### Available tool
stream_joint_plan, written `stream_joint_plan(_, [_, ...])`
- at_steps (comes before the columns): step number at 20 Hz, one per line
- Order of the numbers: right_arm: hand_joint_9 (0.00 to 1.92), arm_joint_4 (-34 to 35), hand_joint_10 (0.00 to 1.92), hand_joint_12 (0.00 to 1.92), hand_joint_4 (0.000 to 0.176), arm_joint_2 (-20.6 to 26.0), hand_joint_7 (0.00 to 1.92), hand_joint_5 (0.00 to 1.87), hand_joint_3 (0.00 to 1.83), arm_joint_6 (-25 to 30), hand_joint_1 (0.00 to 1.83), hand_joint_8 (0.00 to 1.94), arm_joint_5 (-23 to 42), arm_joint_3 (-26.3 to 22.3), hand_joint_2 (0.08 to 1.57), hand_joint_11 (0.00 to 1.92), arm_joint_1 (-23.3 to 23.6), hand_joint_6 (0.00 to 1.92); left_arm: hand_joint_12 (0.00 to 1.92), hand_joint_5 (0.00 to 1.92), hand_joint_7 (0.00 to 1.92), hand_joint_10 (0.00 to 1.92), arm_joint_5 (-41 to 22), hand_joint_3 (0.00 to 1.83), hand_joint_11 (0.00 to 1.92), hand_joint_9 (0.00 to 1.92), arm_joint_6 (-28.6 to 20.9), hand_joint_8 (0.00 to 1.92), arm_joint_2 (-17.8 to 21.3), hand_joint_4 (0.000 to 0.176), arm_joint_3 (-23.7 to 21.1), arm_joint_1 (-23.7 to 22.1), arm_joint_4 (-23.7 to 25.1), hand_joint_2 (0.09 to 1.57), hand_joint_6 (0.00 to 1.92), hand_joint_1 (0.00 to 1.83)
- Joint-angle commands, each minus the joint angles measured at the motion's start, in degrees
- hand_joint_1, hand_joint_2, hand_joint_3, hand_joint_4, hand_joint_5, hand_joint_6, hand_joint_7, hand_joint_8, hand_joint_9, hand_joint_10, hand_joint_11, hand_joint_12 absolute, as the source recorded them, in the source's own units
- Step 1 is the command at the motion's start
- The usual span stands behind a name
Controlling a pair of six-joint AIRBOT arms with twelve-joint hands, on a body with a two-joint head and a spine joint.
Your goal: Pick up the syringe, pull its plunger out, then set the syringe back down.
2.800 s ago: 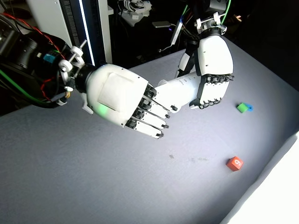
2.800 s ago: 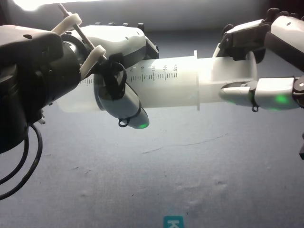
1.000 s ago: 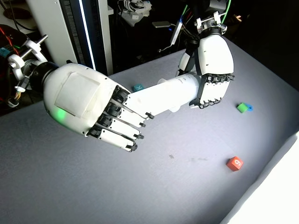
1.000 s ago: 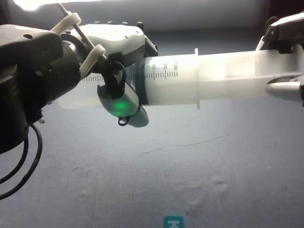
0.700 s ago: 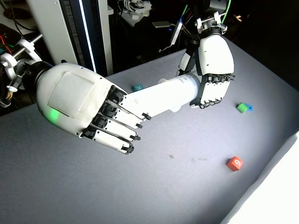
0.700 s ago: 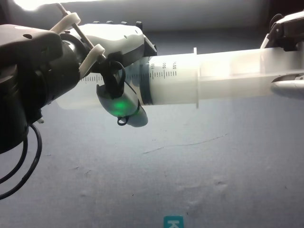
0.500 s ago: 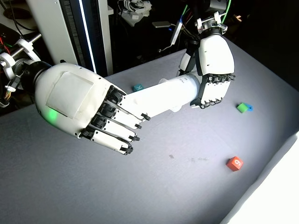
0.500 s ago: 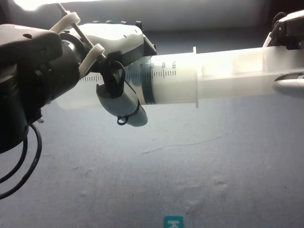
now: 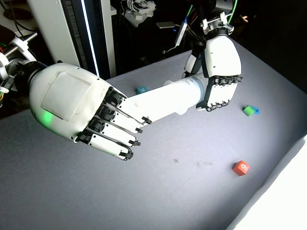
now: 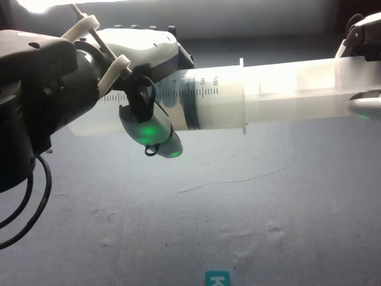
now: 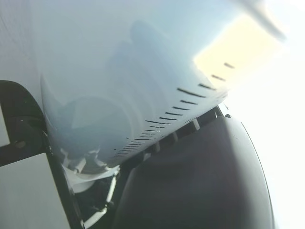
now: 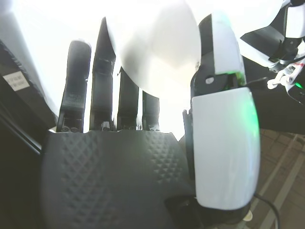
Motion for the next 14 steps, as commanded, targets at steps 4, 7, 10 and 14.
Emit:
stream_joint_plan(4, [0.64,0.31,1.59,1.92,0.0,0.92,0.86,0.93,0.0,0.32,1.23,1.42,8.38,0.24,1.17,0.27,0.45,0.92,1.21,0.97,1.04,1.18,-1.54,0.0,0.71,0.86,1.0,0.8,0.28,0.0,0.2,-0.45,3.48,1.11,1.1,1.37])
stream_joint_plan(7, [0.69,0.29,1.45,1.89,0.0,0.89,0.88,0.9,0.0,0.32,1.22,1.34,8.19,0.06,1.17,0.3,0.45,1.01,1.24,0.96,1.03,1.21,-1.53,0.0,0.68,0.85,1.0,0.85,0.28,0.0,0.19,-0.45,3.57,1.11,1.1,1.37])
stream_joint_plan(10, [0.14,0.22,0.79,1.31,0.0,0.87,0.23,0.2,0.0,0.29,0.71,0.52,8.19,0.05,1.08,0.01,0.42,0.56,1.21,0.93,1.0,1.22,-1.53,0.0,0.68,0.84,1.0,0.85,0.28,0.0,0.2,-0.47,3.57,1.12,1.15,1.37])
stream_joint_plan(14, [0.0,0.06,0.0,0.0,0.0,0.78,0.0,0.0,0.0,0.29,0.53,0.0,8.14,0.05,0.77,0.0,0.38,0.0,1.2,0.93,1.0,1.23,-1.53,0.0,0.69,0.84,1.0,0.84,0.28,0.0,0.26,-0.47,3.57,1.12,1.16,1.37])
